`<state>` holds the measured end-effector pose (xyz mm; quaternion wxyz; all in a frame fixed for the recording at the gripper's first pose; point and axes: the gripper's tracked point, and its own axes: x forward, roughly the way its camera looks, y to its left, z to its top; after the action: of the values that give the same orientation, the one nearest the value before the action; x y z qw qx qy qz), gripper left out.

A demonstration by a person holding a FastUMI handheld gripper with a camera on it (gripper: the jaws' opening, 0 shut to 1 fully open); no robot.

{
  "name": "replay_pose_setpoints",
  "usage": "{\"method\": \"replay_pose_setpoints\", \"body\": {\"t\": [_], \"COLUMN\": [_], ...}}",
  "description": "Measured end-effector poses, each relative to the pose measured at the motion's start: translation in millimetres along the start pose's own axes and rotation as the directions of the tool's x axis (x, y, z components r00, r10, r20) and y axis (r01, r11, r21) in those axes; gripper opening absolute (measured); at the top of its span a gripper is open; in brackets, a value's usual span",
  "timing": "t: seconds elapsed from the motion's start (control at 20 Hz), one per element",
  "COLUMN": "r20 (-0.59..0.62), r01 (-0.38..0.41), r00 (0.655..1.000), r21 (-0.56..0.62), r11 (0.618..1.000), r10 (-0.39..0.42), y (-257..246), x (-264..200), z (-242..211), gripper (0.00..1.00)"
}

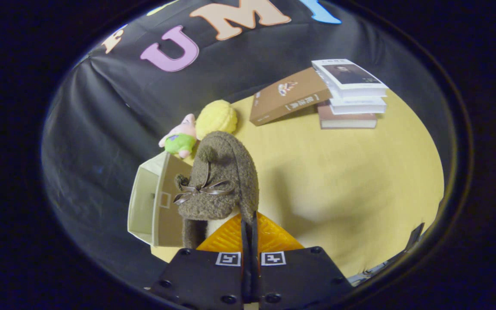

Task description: Open the storage box then place both shoes into the box .Put the left shoe in first, then the right shoe, with the right side of both shoes facing outward in a uniform manner.

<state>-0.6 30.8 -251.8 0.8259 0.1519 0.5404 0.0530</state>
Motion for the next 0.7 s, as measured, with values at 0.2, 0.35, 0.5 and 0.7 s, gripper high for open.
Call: {"method": "replay_pose_setpoints", "body": {"t": [0.2,0.35,0.5,0.7], "r20": [0.010,0.007,0.001,-0.023], "r01": [-0.046,-0.075,-0.091,-0.125], "r00": [0.999,0.997,0.996,0.992], "r21": [-0.045,-0.081,-0.103,-0.102], "r11": [0.998,0.994,0.990,0.987], "r10": [0.046,0.076,0.092,0.124], "y": [63,105,143,195], "x": [2,6,15,38], "z": [6,7,7,0], "gripper": [0.03,0.04,0.04,0.04]}}
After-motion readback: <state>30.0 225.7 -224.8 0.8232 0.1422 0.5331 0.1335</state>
